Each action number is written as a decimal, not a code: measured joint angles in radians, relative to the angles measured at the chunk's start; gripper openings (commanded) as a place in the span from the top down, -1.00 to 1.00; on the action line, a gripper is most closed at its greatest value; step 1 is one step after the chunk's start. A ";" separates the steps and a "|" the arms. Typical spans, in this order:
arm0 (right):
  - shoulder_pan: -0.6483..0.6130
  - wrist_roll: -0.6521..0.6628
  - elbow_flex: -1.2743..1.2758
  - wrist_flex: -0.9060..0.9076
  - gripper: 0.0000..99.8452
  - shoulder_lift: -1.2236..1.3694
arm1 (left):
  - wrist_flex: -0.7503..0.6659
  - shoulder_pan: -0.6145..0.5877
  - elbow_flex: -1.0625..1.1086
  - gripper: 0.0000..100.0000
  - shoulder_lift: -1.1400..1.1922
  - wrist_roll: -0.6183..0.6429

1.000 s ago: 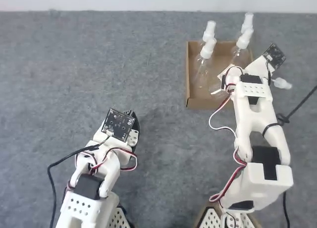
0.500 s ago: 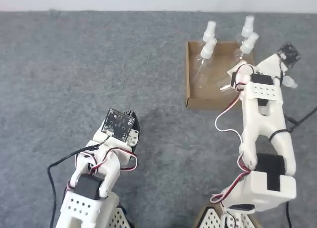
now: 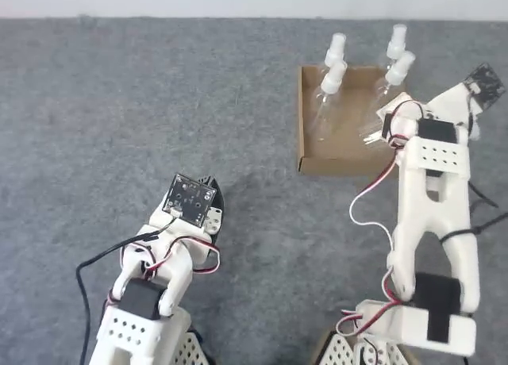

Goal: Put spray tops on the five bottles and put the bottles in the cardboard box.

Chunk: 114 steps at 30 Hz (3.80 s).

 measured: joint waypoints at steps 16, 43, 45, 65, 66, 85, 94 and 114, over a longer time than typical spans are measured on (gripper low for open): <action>0.120 0.135 0.000 0.255 0.74 -0.172 | 0.000 0.000 0.000 0.97 0.000 0.000; 0.738 1.556 0.000 0.605 0.76 -0.253 | -0.112 -0.060 0.064 0.97 0.000 0.000; 0.741 1.577 0.026 0.559 0.76 -0.253 | -0.112 -0.064 0.064 0.97 0.000 0.000; 0.647 1.402 -0.035 0.196 0.48 0.390 | -0.112 -0.068 0.064 0.97 0.000 0.000; 0.647 1.392 -0.052 0.195 0.48 0.405 | -0.112 -0.068 0.064 0.97 0.000 0.000; 0.373 0.738 -0.853 0.342 0.58 0.758 | -0.112 -0.068 0.064 0.97 0.000 0.000; 0.373 0.545 -1.120 0.298 0.58 1.019 | -0.112 -0.068 0.064 0.97 0.000 0.000; 0.387 0.730 -1.320 0.560 0.97 1.146 | -0.112 -0.068 0.064 0.97 0.000 0.000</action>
